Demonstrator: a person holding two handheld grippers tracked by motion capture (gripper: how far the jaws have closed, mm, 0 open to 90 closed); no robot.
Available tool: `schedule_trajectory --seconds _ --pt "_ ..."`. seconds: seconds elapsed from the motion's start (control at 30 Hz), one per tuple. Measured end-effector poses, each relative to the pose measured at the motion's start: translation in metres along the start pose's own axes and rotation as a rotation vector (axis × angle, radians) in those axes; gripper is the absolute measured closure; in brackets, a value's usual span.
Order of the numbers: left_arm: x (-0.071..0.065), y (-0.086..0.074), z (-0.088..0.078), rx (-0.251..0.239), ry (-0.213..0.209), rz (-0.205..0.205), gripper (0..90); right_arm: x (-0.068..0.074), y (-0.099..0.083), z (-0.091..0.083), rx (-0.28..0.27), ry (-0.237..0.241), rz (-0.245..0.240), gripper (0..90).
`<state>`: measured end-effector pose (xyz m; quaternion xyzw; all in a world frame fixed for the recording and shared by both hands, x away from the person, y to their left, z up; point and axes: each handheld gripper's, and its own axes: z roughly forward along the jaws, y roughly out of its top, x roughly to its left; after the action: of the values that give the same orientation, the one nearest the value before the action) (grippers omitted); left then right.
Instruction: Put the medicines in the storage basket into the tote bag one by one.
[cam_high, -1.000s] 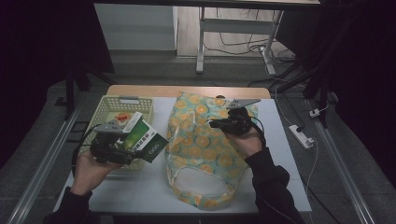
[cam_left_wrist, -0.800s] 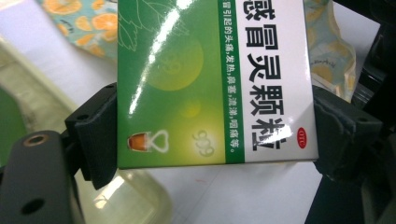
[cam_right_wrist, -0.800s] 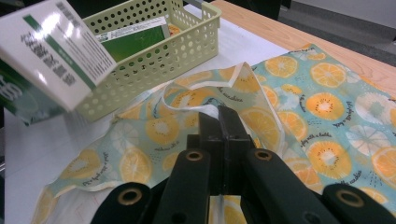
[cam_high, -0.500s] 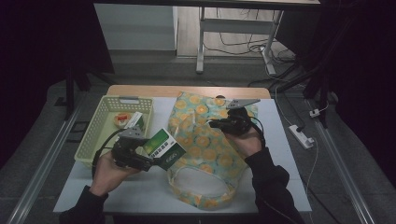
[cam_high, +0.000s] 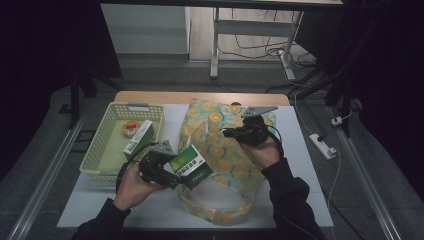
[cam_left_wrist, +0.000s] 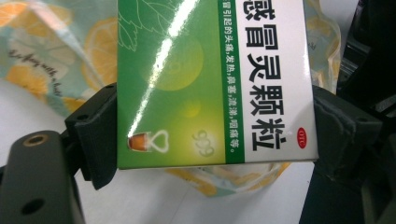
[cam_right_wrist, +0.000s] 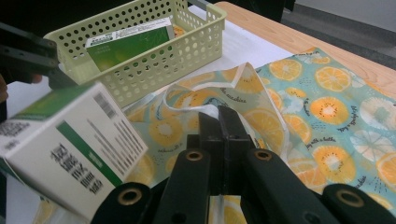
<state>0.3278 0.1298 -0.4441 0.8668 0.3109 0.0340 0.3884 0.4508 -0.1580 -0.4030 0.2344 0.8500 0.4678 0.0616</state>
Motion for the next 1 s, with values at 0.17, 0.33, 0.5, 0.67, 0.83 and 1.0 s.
schedule_trajectory --seconds 0.17,0.33,0.5,0.67,0.83,1.0 --pt "-0.003 0.005 0.013 0.02 -0.01 0.009 16.7 0.0 0.0 0.001 0.002 -0.001 0.0 89.7" --pt "-0.004 0.009 0.025 0.04 -0.018 0.019 16.7 -0.001 -0.001 0.001 0.003 0.0 0.0 89.7" --pt "-0.003 0.013 0.036 0.062 -0.022 0.017 16.7 -0.001 -0.002 0.003 0.009 0.001 0.005 89.7" --pt "-0.001 0.017 0.046 0.076 -0.014 0.006 16.7 0.0 -0.001 0.003 0.008 0.002 -0.001 89.7" --pt "0.0 0.023 0.054 0.084 -0.007 0.004 16.6 0.0 -0.002 0.003 0.007 0.003 0.001 89.7" --pt "0.001 0.033 0.063 0.091 0.002 0.006 16.6 0.001 -0.002 0.005 0.013 0.004 -0.001 89.7"
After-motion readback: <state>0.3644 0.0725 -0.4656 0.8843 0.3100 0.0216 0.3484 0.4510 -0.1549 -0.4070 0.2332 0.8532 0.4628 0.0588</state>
